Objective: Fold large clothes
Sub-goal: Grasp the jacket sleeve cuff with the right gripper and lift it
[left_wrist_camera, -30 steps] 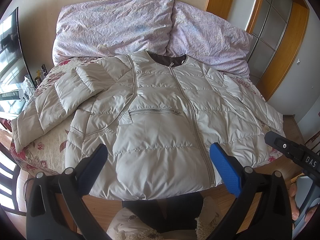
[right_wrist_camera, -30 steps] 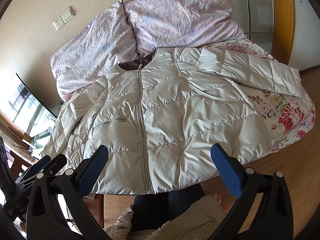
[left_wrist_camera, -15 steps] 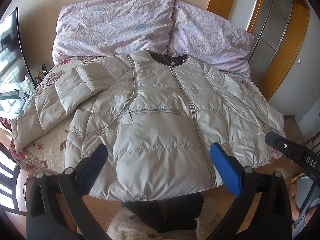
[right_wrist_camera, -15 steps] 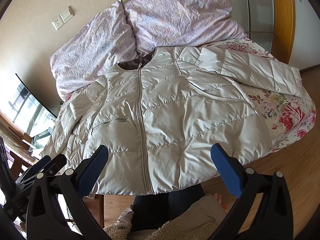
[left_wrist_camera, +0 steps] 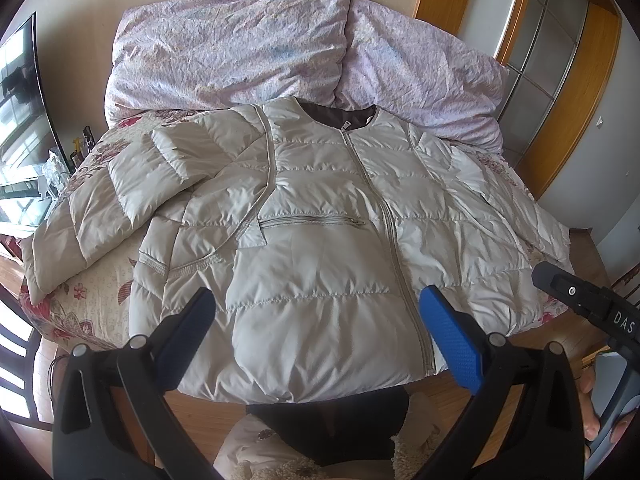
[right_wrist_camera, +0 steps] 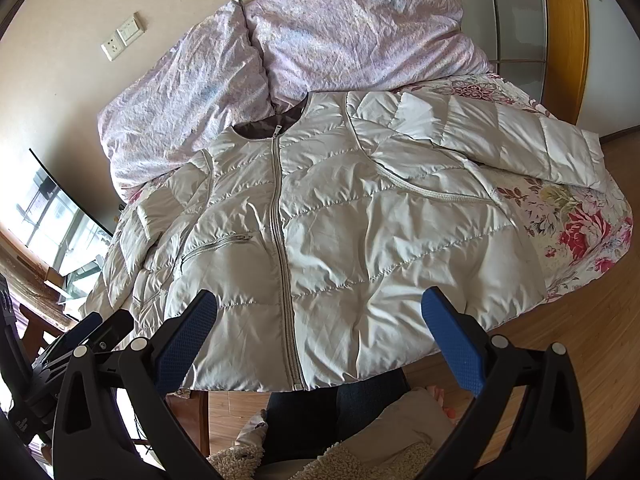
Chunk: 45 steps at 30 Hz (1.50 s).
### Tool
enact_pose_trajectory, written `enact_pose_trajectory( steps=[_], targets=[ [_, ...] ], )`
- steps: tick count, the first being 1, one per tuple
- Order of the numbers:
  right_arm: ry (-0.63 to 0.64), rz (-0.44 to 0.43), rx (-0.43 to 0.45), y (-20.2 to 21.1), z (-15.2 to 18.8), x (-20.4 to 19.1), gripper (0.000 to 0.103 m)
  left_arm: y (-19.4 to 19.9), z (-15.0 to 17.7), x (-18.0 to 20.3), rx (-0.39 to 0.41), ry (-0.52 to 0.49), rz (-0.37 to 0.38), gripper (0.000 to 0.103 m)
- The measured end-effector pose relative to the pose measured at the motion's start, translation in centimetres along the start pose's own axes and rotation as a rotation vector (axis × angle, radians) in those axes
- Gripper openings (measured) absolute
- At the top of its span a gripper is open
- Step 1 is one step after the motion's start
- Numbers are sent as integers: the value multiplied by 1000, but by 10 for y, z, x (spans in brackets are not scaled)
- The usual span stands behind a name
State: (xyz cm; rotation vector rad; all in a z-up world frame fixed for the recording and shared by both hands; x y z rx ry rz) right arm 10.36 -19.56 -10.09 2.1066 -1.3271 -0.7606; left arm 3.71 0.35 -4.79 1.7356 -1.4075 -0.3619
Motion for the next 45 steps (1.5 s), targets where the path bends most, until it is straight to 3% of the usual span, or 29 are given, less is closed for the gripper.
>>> enact_pose_trajectory(
  steps=[12, 17, 23, 32, 40, 45],
  targets=[
    [-1, 8, 3, -6, 0, 3, 102, -5, 2, -3, -2, 0, -1, 101],
    [-30, 43, 63, -8, 1, 19, 102, -15, -1, -12, 26, -14, -32, 101],
    [-199, 29, 107, -41, -9, 91, 102, -37, -6, -15, 9, -18, -70, 101],
    [-542, 144, 53, -78, 0, 237, 102, -80, -22, -24, 10, -14, -129, 101],
    [-835, 244, 86, -90, 9, 360, 87, -118, -37, -31, 17, -19, -178, 101],
    [-897, 263, 137, -87, 5, 396, 85, -136, -41, -36, -17, -20, -170, 101]
  ],
)
Point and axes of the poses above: each gripper's, at about its wrist camera, not at the fingertips, and y roughly against the way its jaws point, x to its right, z to its underside, the point moved 6 cm from there along -y, roughly the way its jaws point, and after that the axes turned 12 degrees about y, right-handed, at the moved point
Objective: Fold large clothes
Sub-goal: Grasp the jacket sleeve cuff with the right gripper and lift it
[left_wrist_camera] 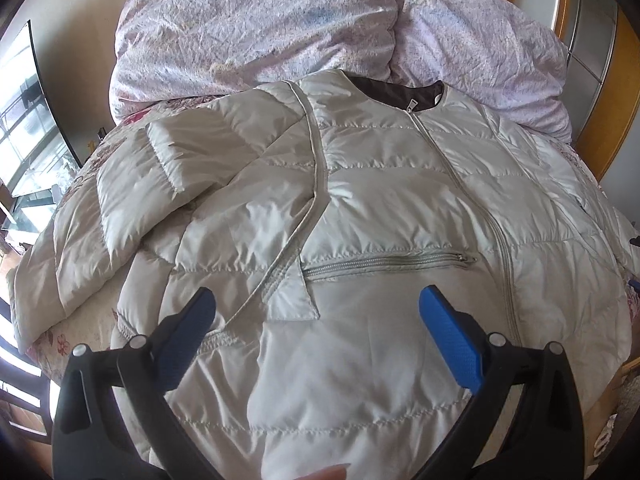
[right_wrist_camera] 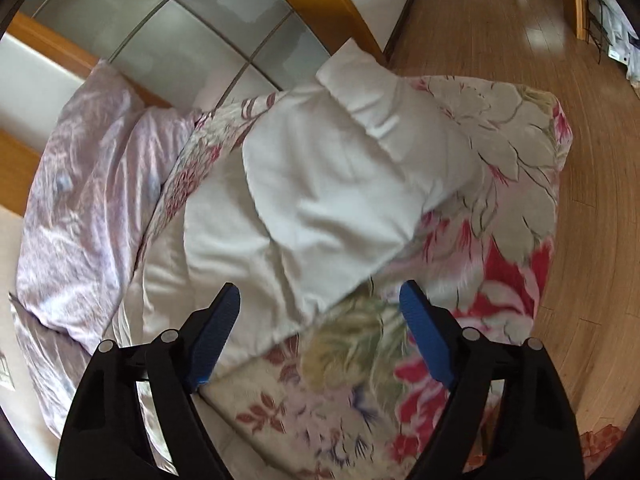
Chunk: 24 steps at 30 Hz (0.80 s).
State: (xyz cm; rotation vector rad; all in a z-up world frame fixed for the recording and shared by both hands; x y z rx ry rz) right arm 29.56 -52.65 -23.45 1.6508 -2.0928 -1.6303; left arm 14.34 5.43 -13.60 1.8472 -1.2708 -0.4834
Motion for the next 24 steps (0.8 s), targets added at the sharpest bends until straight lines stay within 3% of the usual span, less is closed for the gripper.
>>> enact_pose_trajectory(
  steps=[3, 8, 12, 15, 20, 24],
  targets=[
    [-41, -17, 21, -1, -11, 1, 81, -7, -2, 0, -7, -5, 4, 101],
    [-99, -36, 65, -3, -21, 6, 62, -15, -3, 0, -13, -11, 6, 101],
    [-122, -28, 69, -11, -24, 6, 33, -19, -4, -2, -18, -17, 14, 101],
    [-112, -32, 75, -15, -27, 1, 20, -21, -3, -2, -20, -20, 21, 101],
    [-6, -6, 134, 4, -37, -21, 12, -24, -4, -7, -14, -8, -7, 101],
    [130, -25, 207, 32, -45, -65, 11, -27, -3, -13, -25, 9, 0, 101]
  ],
)
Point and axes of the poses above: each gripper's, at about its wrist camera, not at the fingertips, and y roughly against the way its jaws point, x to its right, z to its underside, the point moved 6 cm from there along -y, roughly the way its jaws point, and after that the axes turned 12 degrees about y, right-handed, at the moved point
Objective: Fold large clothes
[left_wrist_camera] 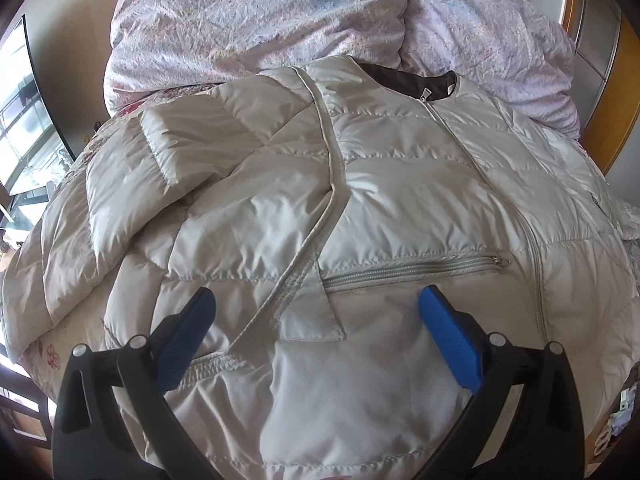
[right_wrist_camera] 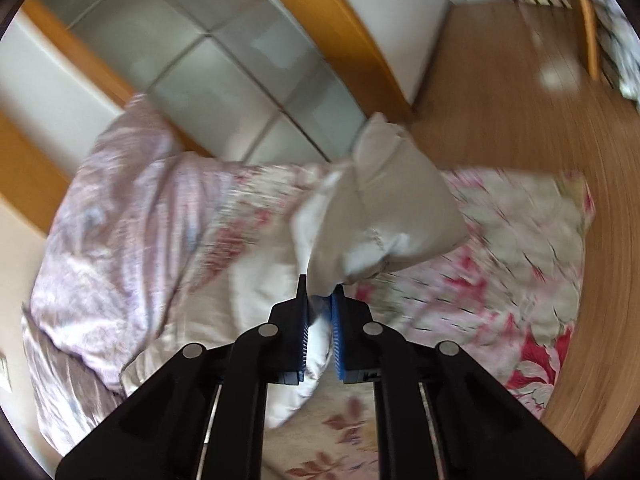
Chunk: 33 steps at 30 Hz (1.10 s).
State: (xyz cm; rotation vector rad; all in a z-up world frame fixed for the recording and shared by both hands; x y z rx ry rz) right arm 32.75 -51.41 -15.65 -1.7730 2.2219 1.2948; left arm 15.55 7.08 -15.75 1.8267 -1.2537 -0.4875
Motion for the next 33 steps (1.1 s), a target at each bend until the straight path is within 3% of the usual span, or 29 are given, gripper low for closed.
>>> enact_pose_trajectory(
  steps=[6, 10, 17, 20, 25, 30, 33],
  targets=[
    [241, -155, 83, 42, -10, -108, 11, -3, 3, -1, -1, -4, 2, 101],
    [403, -310, 91, 69, 11, -193, 11, -4, 4, -2, -6, -12, 10, 101],
    [649, -573, 26, 99, 86, -316, 11, -5, 7, -3, -11, -24, 32, 101],
    [743, -664, -70, 95, 138, -357, 11, -4, 9, -3, -10, -26, 41, 101],
    [884, -704, -242, 67, 225, -391, 6, 0, 10, -7, -3, -3, 85, 101],
    [1064, -632, -427, 38, 317, -389, 6, 18, 4, -24, 47, 51, 120, 101],
    [1087, -622, -425, 43, 327, -388, 7, 29, -3, -39, 96, 91, 119, 101]
  ],
)
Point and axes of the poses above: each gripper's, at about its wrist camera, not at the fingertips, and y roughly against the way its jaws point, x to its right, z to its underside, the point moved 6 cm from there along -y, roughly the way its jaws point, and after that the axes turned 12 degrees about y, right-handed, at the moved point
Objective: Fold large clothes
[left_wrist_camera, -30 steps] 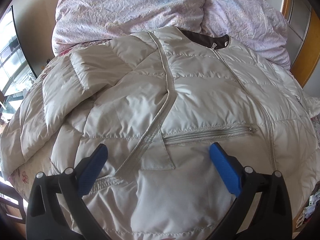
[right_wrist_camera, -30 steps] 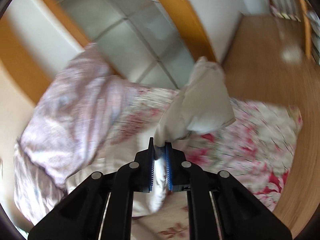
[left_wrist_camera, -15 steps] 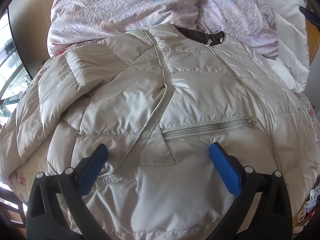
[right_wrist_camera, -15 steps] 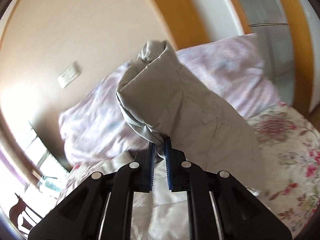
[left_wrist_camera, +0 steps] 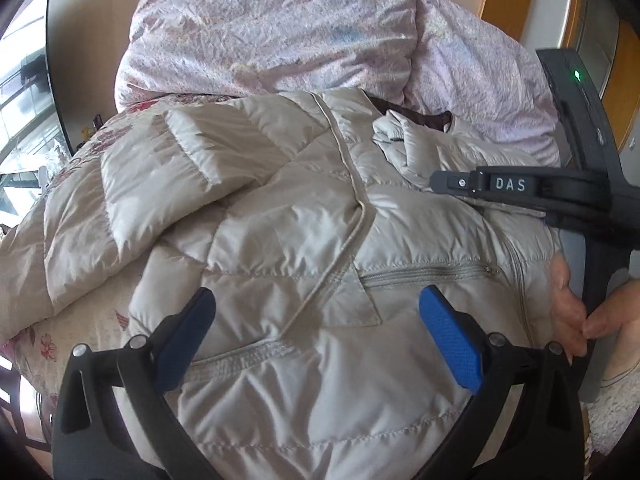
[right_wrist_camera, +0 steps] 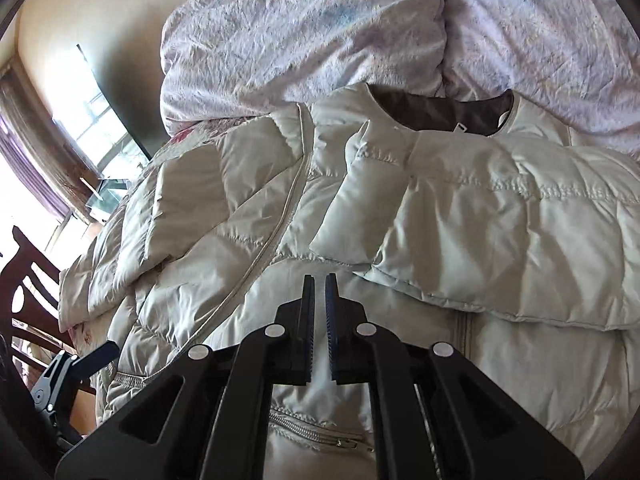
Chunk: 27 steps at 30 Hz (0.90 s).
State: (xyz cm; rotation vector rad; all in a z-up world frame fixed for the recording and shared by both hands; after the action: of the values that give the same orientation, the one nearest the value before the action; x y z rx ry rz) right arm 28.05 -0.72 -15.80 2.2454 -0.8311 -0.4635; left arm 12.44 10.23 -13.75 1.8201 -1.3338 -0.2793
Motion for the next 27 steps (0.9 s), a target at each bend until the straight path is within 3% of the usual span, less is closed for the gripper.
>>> enact_pose_trajectory(
  steps=[1, 2, 3, 4, 5, 7, 12, 13, 14, 16, 19, 21, 24, 27],
  targets=[
    [6, 24, 23, 5, -3, 1, 10, 4, -4, -5, 15, 14, -4, 101],
    [23, 77, 49, 12, -9, 4, 26, 6, -6, -8, 24, 22, -11, 101],
    [44, 123, 68, 17, -13, 8, 55, 8, -8, -10, 31, 27, -14, 101],
    [75, 179, 88, 20, -18, 8, 68, 10, -10, -11, 38, 29, -14, 101],
    [101, 218, 99, 21, -21, 8, 73, 10, -11, -11, 42, 28, -14, 101],
    [165, 276, 88, 13, -25, 5, 73, 13, -11, -10, 47, 22, -17, 101],
    [275, 328, -21, -34, -21, -1, 70, 16, -7, -9, 54, 0, -35, 101],
    [288, 353, -39, -42, -19, 0, 57, 17, -8, -11, 56, 0, -42, 101],
    [294, 367, -61, -49, -17, 2, 52, 18, -8, -13, 57, 2, -49, 101],
    [237, 358, -65, -54, -16, 10, 27, 19, -10, -19, 60, 14, -65, 101],
    [106, 241, -6, -36, -24, 16, 15, 21, -13, -30, 73, 50, -64, 101],
    [67, 179, 5, -29, -26, 9, 15, 23, -16, -33, 89, 69, -59, 101],
    [86, 162, -67, -46, -15, -3, 18, 30, -19, -32, 129, 75, -25, 101],
    [153, 176, -124, -56, -9, -10, 39, 37, -20, -33, 163, 83, -2, 101]
  ],
)
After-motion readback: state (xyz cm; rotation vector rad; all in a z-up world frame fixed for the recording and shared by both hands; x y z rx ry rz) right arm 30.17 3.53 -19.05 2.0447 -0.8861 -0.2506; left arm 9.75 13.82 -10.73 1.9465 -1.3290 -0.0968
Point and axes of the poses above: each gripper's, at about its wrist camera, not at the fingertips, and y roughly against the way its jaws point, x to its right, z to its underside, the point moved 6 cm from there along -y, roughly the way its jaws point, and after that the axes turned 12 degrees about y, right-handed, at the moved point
